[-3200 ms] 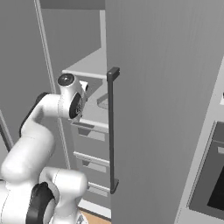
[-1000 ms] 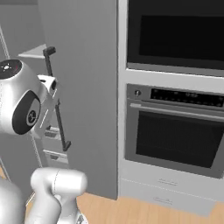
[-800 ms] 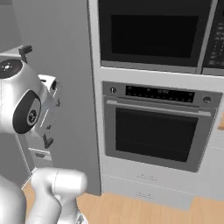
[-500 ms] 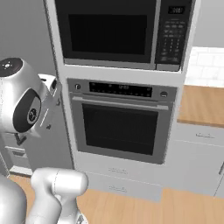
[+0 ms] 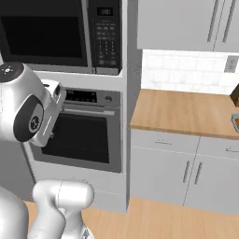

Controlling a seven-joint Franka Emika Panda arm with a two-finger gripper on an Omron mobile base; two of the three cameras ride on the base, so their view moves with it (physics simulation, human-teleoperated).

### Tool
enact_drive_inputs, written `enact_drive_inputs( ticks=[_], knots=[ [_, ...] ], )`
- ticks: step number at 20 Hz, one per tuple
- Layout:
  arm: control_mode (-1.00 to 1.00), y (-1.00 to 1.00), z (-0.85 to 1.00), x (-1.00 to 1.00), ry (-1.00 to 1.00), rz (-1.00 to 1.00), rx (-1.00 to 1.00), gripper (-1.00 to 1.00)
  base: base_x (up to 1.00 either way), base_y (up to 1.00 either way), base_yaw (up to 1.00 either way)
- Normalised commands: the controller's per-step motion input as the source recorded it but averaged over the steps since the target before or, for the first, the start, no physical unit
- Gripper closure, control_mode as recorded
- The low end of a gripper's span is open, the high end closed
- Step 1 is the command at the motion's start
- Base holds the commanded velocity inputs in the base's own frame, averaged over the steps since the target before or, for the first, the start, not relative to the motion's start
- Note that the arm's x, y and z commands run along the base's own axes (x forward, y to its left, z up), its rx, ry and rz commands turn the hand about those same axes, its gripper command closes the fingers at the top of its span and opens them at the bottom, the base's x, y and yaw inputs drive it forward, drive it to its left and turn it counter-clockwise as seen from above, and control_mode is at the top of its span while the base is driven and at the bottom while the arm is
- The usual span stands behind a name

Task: Take the meat container that has the shrimp and place it on the second highest rack of the freezer. Then take the vegetable container that has the eggplant and carrot and place it on the highest rack of the freezer.

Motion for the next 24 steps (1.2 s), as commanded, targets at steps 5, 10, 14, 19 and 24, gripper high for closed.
enact_drive_inputs(
  ticks=[5, 10, 14, 19, 24],
  knots=[
    [1.00, 0.00, 0.00, 0.00, 0.00, 0.00, 0.00, -1.00, 0.51, -1.00, 0.00],
    [1.00, 0.00, 0.00, 0.00, 0.00, 0.00, 0.00, -1.00, 0.51, -0.94, 0.00],
    [1.00, 0.00, 0.00, 0.00, 0.00, 0.00, 0.00, -1.00, 0.63, -0.87, 0.00],
    [1.00, 0.00, 0.00, 0.00, 0.00, 0.00, 0.00, -1.00, 0.64, -0.71, 0.00],
    [1.00, 0.00, 0.00, 0.00, 0.00, 0.00, 0.00, -1.00, 0.47, -0.41, 0.00]
  ],
)
